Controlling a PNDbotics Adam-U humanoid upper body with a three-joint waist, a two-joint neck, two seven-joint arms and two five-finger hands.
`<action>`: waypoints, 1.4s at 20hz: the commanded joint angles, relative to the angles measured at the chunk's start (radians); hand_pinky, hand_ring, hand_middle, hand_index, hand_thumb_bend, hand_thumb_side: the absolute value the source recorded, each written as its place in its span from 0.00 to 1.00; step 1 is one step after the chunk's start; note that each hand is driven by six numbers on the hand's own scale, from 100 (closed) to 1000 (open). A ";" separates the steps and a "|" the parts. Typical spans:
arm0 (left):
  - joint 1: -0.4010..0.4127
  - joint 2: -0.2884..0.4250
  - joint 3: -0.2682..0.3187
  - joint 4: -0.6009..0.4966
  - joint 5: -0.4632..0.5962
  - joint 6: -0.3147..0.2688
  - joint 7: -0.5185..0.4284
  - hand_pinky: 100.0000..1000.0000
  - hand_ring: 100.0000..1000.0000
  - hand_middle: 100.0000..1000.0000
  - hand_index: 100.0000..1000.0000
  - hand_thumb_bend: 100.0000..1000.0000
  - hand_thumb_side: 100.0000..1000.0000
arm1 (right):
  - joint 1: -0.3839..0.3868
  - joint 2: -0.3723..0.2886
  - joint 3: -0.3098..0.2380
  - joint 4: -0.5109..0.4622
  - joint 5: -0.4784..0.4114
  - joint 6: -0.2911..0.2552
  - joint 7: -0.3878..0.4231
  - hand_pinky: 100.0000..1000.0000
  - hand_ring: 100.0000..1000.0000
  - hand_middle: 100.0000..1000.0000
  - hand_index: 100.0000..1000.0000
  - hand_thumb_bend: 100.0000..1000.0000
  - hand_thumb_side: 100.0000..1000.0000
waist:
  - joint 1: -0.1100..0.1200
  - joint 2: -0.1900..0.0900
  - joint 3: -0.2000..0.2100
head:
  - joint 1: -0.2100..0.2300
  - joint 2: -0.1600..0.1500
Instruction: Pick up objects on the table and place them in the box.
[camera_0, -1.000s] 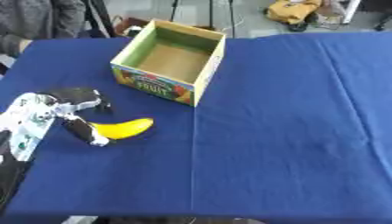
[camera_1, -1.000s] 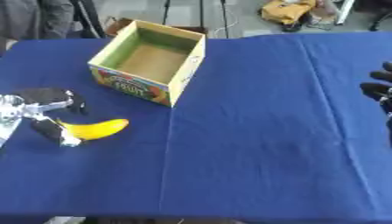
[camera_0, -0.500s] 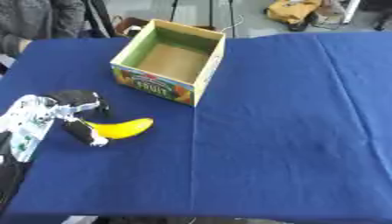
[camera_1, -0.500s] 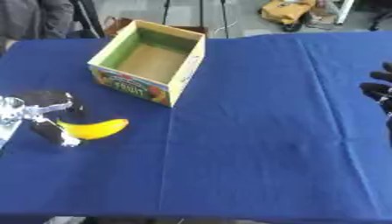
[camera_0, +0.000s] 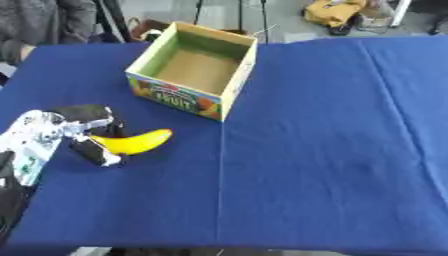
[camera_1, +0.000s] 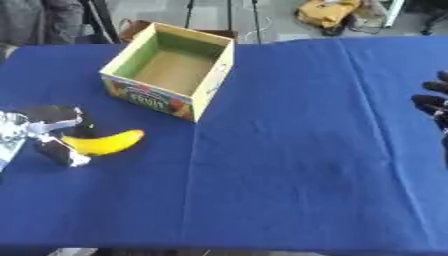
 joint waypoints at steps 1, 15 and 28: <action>-0.017 0.019 0.007 -0.003 -0.001 -0.003 0.008 0.65 0.51 0.48 0.61 0.43 0.32 | -0.014 -0.025 -0.003 -0.015 -0.001 0.000 0.003 0.80 0.64 0.65 0.79 0.00 0.90 | -0.001 -0.010 -0.001 | 0.005 0.006; -0.038 0.023 0.028 -0.025 0.028 0.014 0.112 0.60 0.42 0.38 0.49 0.35 0.29 | -0.014 -0.025 -0.004 -0.014 -0.001 0.000 0.003 0.80 0.64 0.65 0.79 0.00 0.90 | -0.003 -0.011 0.000 | 0.007 0.006; -0.196 0.033 0.076 -0.033 0.172 0.039 0.147 0.60 0.40 0.35 0.45 0.34 0.32 | -0.013 -0.024 -0.003 -0.013 -0.001 0.000 0.005 0.80 0.64 0.65 0.79 0.00 0.90 | -0.008 -0.014 -0.004 | 0.010 0.006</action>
